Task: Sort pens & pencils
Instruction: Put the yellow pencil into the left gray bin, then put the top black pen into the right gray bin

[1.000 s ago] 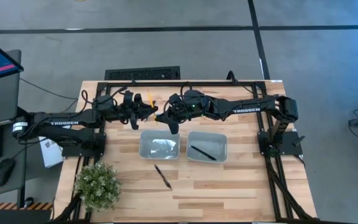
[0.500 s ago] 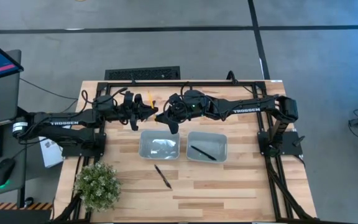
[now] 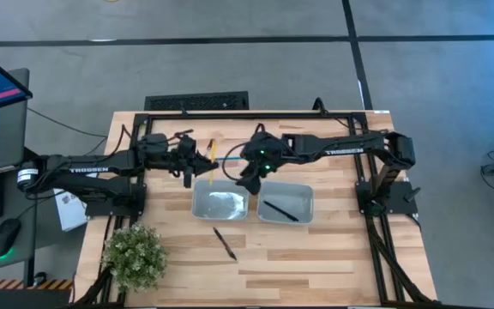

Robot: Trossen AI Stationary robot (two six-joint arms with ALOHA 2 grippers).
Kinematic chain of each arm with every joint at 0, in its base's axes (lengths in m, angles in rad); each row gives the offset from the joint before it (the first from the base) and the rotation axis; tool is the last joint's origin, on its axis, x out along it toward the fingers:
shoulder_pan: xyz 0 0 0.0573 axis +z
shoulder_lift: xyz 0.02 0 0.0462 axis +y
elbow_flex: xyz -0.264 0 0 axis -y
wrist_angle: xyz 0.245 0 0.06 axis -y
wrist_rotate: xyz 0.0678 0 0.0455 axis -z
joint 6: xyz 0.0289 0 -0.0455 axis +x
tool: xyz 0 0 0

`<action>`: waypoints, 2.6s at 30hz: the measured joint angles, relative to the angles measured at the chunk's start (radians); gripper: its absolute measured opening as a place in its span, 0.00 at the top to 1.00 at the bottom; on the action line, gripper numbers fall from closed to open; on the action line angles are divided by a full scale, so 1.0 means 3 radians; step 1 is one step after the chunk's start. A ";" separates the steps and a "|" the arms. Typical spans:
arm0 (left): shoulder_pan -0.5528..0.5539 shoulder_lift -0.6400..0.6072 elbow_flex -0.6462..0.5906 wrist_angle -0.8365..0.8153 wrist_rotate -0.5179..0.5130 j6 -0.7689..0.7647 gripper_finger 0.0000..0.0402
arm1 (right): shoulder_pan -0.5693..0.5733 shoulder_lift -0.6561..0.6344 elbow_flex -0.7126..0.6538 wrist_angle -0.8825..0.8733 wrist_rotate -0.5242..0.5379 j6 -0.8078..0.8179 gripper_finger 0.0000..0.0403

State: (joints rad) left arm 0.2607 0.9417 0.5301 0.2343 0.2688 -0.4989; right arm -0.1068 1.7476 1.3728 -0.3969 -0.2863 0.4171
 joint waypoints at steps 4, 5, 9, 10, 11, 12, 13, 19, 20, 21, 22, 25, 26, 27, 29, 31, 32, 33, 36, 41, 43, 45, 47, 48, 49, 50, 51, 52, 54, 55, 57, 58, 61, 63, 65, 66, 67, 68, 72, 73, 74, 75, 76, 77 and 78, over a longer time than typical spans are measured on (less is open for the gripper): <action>0.0000 0.0000 0.0000 -0.0299 0.0154 0.0066 0.97 | -0.0002 -0.0139 0.0001 -0.0603 0.0019 0.0003 0.40; 0.0000 0.0000 0.0000 -0.0388 0.0193 0.0107 0.98 | -0.0004 -0.0174 0.0001 -0.0715 0.0061 0.0003 0.40; -0.0001 0.0002 0.0000 -0.0728 0.0316 0.0348 0.97 | -0.0031 -0.0385 0.0003 -0.1035 0.0137 0.0004 0.40; -0.0001 0.0003 0.0000 -0.0806 0.0318 0.0397 0.97 | -0.0047 -0.0431 0.0002 -0.1138 0.0163 0.0015 0.40; -0.0001 0.0010 0.0000 -0.0876 0.0318 0.0433 0.97 | -0.0059 -0.0472 -0.0002 -0.1218 0.0190 0.0050 0.40; -0.0004 0.0031 0.0000 -0.0916 0.0321 0.0460 0.97 | -0.0076 -0.0520 -0.0003 -0.1240 0.0208 0.0087 0.40; -0.0011 0.0038 0.0000 -0.0986 0.0317 0.0478 0.97 | -0.0091 -0.0569 -0.0003 -0.1263 0.0246 0.0110 0.40; -0.0080 0.0331 -0.0001 -0.1043 0.0414 0.0616 0.98 | -0.0200 -0.0780 -0.0002 -0.1185 0.0385 0.0129 0.40; -0.0093 0.0404 -0.0001 -0.1041 0.0453 0.0616 0.98 | -0.0217 -0.0794 -0.0002 -0.1169 0.0386 0.0150 0.40; -0.0113 0.0491 0.0004 -0.1023 0.0481 0.0618 0.97 | -0.0227 -0.0800 -0.0002 -0.1149 0.0385 0.0175 0.40; -0.0130 0.0573 0.0035 -0.1058 0.0485 0.0643 0.97 | -0.0238 -0.0801 -0.0002 -0.1101 0.0384 0.0178 0.40; -0.0186 0.0835 0.0218 -0.1286 0.0459 0.0847 0.98 | -0.0262 -0.0800 -0.0002 -0.1050 0.0383 0.0179 0.40; -0.0206 0.0930 0.0304 -0.1407 0.0420 0.0920 0.98 | -0.0269 -0.0799 -0.0002 -0.1040 0.0383 0.0179 0.40; -0.0223 0.1020 0.0389 -0.1541 0.0387 0.1000 0.98 | -0.0270 -0.0796 -0.0002 -0.1040 0.0382 0.0179 0.40; -0.0246 0.1212 0.0581 -0.1773 0.0349 0.1157 0.97 | -0.0270 -0.0771 -0.0002 -0.1040 0.0383 0.0179 0.40; -0.0261 0.1391 0.0785 -0.2025 0.0327 0.1305 0.97 | -0.0270 -0.0758 -0.0003 -0.1045 0.0381 0.0179 0.40; -0.0269 0.1488 0.0886 -0.2151 0.0311 0.1369 0.97 | -0.0270 -0.0758 -0.0003 -0.1043 0.0380 0.0179 0.40; -0.0278 0.1583 0.0985 -0.2290 0.0302 0.1433 0.97 | -0.0269 -0.0762 -0.0003 -0.1040 0.0375 0.0179 0.40; -0.0294 0.1835 0.1252 -0.2663 0.0276 0.1599 0.97 | -0.0263 -0.0763 -0.0003 -0.1045 0.0374 0.0177 0.40; -0.0314 0.2168 0.1562 -0.2936 0.0221 0.1773 0.97 | -0.0264 -0.0763 -0.0003 -0.1044 0.0374 0.0177 0.40; -0.0314 0.2261 0.1647 -0.3002 0.0230 0.1773 0.97 | -0.0264 -0.0763 -0.0003 -0.1044 0.0374 0.0176 0.40; -0.0312 0.2361 0.1707 -0.3058 0.0309 0.1706 0.97 | -0.0264 -0.0763 -0.0003 -0.1044 0.0374 0.0178 0.40; -0.0313 0.2443 0.1740 -0.3105 0.0378 0.1643 0.96 | -0.0264 -0.0763 -0.0003 -0.1043 0.0374 0.0178 0.40; -0.0313 0.2467 0.1749 -0.3122 0.0397 0.1636 0.96 | -0.0264 -0.0762 -0.0003 -0.1044 0.0374 0.0178 0.40; -0.0314 0.2486 0.1752 -0.3121 0.0395 0.1637 0.96 | -0.0264 -0.0762 -0.0003 -0.1044 0.0374 0.0178 0.40; -0.0321 0.2495 0.1754 -0.3123 0.0386 0.1637 0.96 | -0.0264 -0.0761 -0.0003 -0.1044 0.0374 0.0177 0.40; -0.0322 0.2495 0.1754 -0.3140 0.0377 0.1637 0.96 | -0.0264 -0.0762 -0.0003 -0.1044 0.0374 0.0177 0.40; -0.0322 0.2493 0.1754 -0.3134 0.0372 0.1637 0.96 | -0.0264 -0.0762 -0.0003 -0.1044 0.0374 0.0178 0.40; -0.0322 0.2487 0.1754 -0.3116 0.0374 0.1637 0.96 | -0.0263 -0.0762 -0.0003 -0.1044 0.0374 0.0177 0.40; -0.0320 0.2472 0.1754 -0.3119 0.0380 0.1636 0.96 | -0.0264 -0.0762 -0.0003 -0.1044 0.0374 0.0177 0.40; -0.0320 0.2457 0.1756 -0.3112 0.0403 0.1623 0.96 | -0.0264 -0.0761 -0.0003 -0.1044 0.0374 0.0177 0.40; -0.0319 0.2458 0.1756 -0.3118 0.0444 0.1630 0.95 | -0.0264 -0.0761 -0.0003 -0.1044 0.0374 0.0177 0.40; -0.0309 0.2459 0.1755 -0.3100 0.0720 0.1662 0.91 | -0.0264 -0.0761 -0.0003 -0.1043 0.0374 0.0177 0.40; -0.0310 0.2461 0.1755 -0.3072 0.0823 0.1659 0.87 | -0.0264 -0.0761 -0.0003 -0.1043 0.0374 0.0177 0.40; -0.0312 0.2459 0.1757 -0.3047 0.0776 0.1646 0.83 | -0.0263 -0.0761 -0.0003 -0.1043 0.0374 0.0177 0.41; -0.0312 0.2460 0.1760 -0.3056 0.0707 0.1627 0.81 | -0.0264 -0.0761 -0.0003 -0.1043 0.0374 0.0177 0.41; -0.0309 0.2460 0.1765 -0.3057 0.0640 0.1596 0.80 | -0.0264 -0.0761 -0.0003 -0.1043 0.0374 0.0178 0.41; -0.0309 0.2459 0.1780 -0.3061 0.0580 0.1580 0.79 | -0.0264 -0.0761 -0.0003 -0.1043 0.0374 0.0177 0.40; -0.0276 0.2453 0.1922 -0.3230 0.0541 0.1626 0.77 | -0.0263 -0.0761 -0.0003 -0.1042 0.0375 0.0177 0.40; -0.0262 0.2448 0.1975 -0.3288 0.0549 0.1657 0.77 | -0.0264 -0.0761 -0.0003 -0.1042 0.0375 0.0177 0.41; -0.0245 0.2445 0.2037 -0.3344 0.0545 0.1687 0.77 | -0.0264 -0.0761 -0.0003 -0.1041 0.0379 0.0177 0.41; -0.0220 0.2437 0.2096 -0.3406 0.0539 0.1713 0.77 | -0.0264 -0.0761 -0.0003 -0.1039 0.0386 0.0174 0.41; -0.0195 0.2417 0.2145 -0.3468 0.0521 0.1736 0.77 | -0.0264 -0.0761 -0.0003 -0.1035 0.0398 0.0165 0.40; -0.0172 0.2397 0.2198 -0.3510 0.0501 0.1766 0.77 | -0.0264 -0.0761 -0.0003 -0.1026 0.0430 0.0155 0.41; -0.0149 0.2369 0.2250 -0.3510 0.0475 0.1795 0.77 | -0.0264 -0.0761 -0.0003 -0.1018 0.0455 0.0151 0.41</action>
State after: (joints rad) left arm 0.2160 1.6523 1.2051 -0.8186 0.4114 0.0396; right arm -0.1860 1.5192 1.3720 -0.7023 -0.1497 0.4624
